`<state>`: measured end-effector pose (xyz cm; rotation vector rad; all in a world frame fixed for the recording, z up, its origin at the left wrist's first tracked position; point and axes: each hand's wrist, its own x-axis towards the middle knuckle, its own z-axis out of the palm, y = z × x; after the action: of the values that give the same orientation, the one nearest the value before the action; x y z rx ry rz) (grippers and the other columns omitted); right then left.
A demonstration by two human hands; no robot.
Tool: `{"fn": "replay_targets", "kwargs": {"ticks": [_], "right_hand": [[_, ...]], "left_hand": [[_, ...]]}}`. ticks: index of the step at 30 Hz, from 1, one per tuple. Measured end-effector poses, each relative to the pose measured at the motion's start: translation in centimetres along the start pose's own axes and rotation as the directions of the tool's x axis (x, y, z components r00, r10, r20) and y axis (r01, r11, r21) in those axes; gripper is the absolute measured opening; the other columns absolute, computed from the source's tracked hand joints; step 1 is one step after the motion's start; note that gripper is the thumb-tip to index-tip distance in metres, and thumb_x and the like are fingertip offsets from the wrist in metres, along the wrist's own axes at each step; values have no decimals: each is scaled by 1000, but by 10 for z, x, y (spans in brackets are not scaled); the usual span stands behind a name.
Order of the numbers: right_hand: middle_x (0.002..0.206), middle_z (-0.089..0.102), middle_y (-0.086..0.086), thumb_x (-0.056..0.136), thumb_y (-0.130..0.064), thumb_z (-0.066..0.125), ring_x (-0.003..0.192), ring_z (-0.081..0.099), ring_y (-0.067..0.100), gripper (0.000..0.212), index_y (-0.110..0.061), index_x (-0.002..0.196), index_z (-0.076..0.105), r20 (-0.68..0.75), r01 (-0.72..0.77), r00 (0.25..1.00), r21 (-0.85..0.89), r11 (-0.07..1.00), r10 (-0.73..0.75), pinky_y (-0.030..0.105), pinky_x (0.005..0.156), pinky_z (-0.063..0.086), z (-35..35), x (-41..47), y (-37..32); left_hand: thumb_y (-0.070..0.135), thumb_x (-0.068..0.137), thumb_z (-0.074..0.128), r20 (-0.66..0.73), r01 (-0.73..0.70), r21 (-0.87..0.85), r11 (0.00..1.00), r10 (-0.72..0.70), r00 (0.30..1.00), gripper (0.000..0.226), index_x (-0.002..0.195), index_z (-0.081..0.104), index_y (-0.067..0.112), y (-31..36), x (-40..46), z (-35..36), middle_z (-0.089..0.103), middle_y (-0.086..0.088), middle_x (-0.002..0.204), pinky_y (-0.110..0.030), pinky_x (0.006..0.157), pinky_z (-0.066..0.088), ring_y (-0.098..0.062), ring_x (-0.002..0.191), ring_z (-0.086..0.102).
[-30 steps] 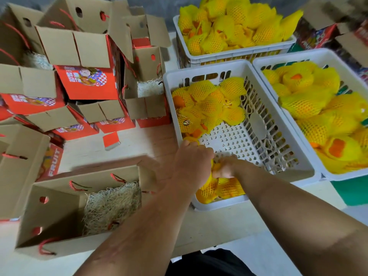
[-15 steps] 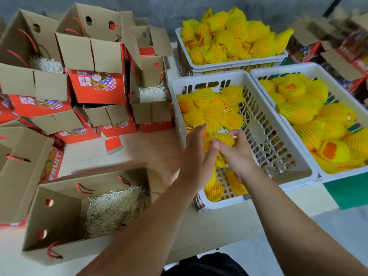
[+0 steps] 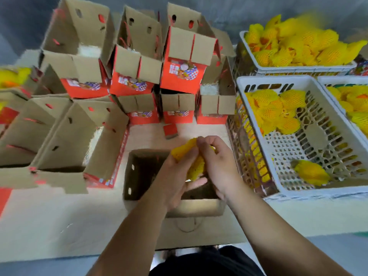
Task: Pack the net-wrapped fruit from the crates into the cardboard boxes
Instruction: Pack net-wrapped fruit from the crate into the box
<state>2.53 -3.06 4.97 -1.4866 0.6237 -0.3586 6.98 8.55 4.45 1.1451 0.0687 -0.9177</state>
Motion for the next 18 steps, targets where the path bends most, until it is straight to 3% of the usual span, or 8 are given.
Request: {"fn": "replay_targets", "kwargs": {"ticks": [2, 5, 8, 9, 11, 14, 16, 18], "right_hand": [[86, 67, -6, 78, -60, 68, 77, 64, 4, 41, -26, 100, 62, -36, -14, 999, 39, 999, 15, 23, 63, 52, 26, -8, 5], [92, 72, -6, 78, -57, 71, 87, 70, 12, 54, -24, 119, 59, 106, -215, 974, 150, 965, 200, 31, 78, 57, 68, -22, 17], [111, 74, 13, 96, -33, 69, 104, 70, 29, 31, -16, 121, 66, 197, -274, 949, 128, 953, 246, 45, 95, 55, 99, -34, 29], [115, 72, 19, 99, -30, 66, 103, 68, 32, 29, -12, 122, 65, 203, -327, 936, 192, 925, 288, 50, 96, 52, 104, -35, 31], [113, 72, 21, 100, -29, 63, 97, 66, 32, 31, -9, 124, 64, 212, -413, 907, 287, 865, 363, 49, 87, 53, 110, -32, 35], [95, 72, 13, 98, -30, 67, 83, 67, 27, 26, -8, 110, 67, 63, -421, 907, 143, 896, 416, 42, 72, 57, 113, -14, 46], [89, 72, 9, 95, -28, 69, 68, 70, 16, 16, -13, 98, 66, 39, -426, 900, -136, 895, 434, 37, 63, 61, 118, -1, 55], [85, 69, 5, 94, -22, 69, 59, 67, 9, 12, -14, 101, 64, 112, -435, 862, -340, 834, 495, 27, 52, 56, 126, 9, 66]], "left_hand": [[42, 88, 76, -87, -70, -89, 994, 62, 994, 48, 133, 62, 31, 3, -11, -28, 71, 4, 127, -49, 89, 60, -18, 115, 70], [30, 92, 74, -261, -202, -138, 970, 161, 952, 34, 122, 59, 29, 5, -19, -62, 71, 3, 116, -34, 73, 59, -16, 101, 71], [33, 94, 61, -141, -164, -249, 954, 132, 981, 31, 122, 62, 20, 13, -26, -93, 70, -7, 118, -42, 96, 54, -24, 113, 66], [40, 98, 53, -119, -149, -177, 973, 130, 984, 31, 120, 67, 22, 17, -29, -103, 72, -4, 118, -42, 101, 52, -21, 116, 66], [51, 104, 38, -175, -143, 249, 958, 189, 966, 38, 112, 72, 38, 23, -32, -120, 75, 15, 109, -33, 95, 51, -4, 109, 67], [31, 108, 41, -173, -161, 803, 574, 482, 859, 27, 119, 66, 34, 17, -28, -131, 68, 22, 103, -10, 77, 40, 10, 97, 58], [10, 103, 46, -70, -202, 901, 384, 588, 806, 30, 125, 62, 23, 4, -23, -134, 66, 9, 116, -9, 80, 40, 3, 100, 57], [-1, 96, 48, 21, -247, 931, 268, 637, 771, 38, 127, 65, 16, -9, -20, -137, 66, -3, 123, -22, 92, 45, -15, 111, 59]]}}
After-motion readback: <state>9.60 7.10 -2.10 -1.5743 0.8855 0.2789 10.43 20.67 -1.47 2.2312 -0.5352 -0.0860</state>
